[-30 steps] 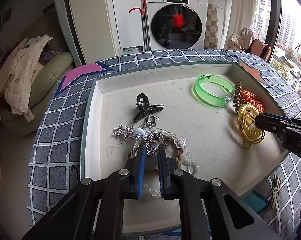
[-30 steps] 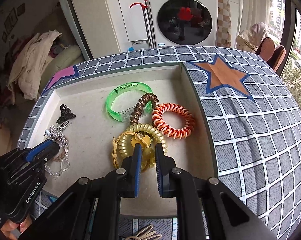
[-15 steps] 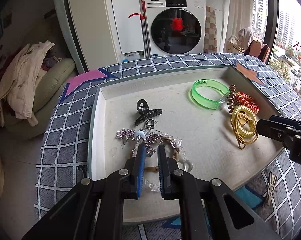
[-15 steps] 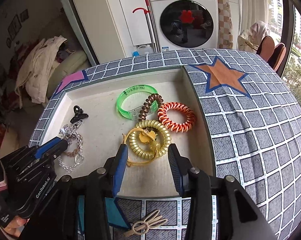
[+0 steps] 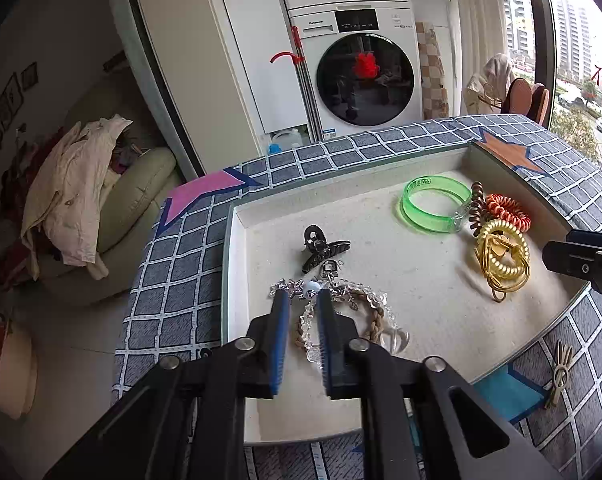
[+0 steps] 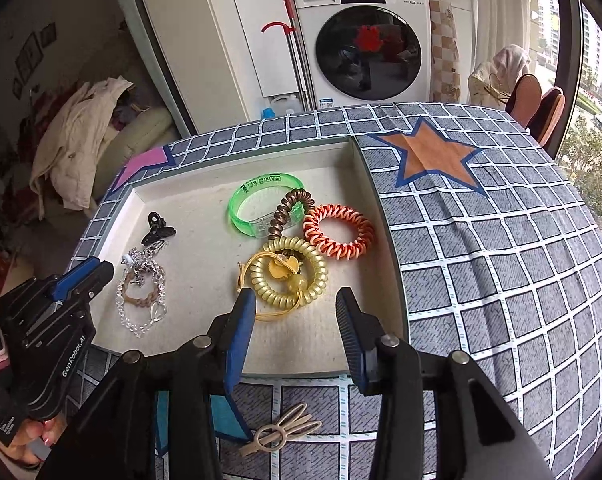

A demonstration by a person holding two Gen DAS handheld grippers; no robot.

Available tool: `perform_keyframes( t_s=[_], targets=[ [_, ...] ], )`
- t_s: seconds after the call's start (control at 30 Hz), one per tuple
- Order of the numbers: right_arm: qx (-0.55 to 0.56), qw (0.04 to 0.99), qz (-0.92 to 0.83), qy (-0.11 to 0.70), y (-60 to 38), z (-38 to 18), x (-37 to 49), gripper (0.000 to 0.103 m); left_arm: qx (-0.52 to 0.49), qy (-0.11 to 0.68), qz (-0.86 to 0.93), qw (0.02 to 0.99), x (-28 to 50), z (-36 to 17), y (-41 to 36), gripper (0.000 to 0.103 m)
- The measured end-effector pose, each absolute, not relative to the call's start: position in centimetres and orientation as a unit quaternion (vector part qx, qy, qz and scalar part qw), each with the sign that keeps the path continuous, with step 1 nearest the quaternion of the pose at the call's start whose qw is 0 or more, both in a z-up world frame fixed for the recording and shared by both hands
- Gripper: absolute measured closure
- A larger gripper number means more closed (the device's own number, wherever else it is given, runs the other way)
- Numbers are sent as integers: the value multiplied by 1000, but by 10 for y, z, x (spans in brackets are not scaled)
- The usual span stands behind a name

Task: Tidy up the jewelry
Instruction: 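Open the left tool to drop the silver charm onto the crystal bracelet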

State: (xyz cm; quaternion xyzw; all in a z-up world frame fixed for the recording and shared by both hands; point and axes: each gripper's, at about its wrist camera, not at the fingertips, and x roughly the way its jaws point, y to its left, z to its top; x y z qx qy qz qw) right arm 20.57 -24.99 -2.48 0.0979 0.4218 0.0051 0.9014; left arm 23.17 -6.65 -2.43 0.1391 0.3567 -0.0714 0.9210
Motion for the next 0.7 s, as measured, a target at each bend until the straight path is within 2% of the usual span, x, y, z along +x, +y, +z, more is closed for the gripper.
perform_keyframes(
  t_s=[0.03,0.13,0.4,0.47,0.63,0.7],
  targets=[
    [97,902,4,422,-250,-25,205,58,135,351,-67,924,230,-23,-64,0],
    [96,902,2,421,-252,-24,204,58,127,322,-69,936,218,-14,-60,0],
    [90,903,1,420,-252,-23,200,58,111,351,-64,928,216,-17,-53,0],
    [79,905,0,417,-250,-21,198,53,104,356,-64,926,214,-18,-50,0],
    [58,916,-8,398,-244,-16,189,26,85,364,-65,925,207,-15,-45,0],
    [55,919,-9,390,-244,-14,184,21,78,366,-63,925,203,-14,-44,0]
  ],
)
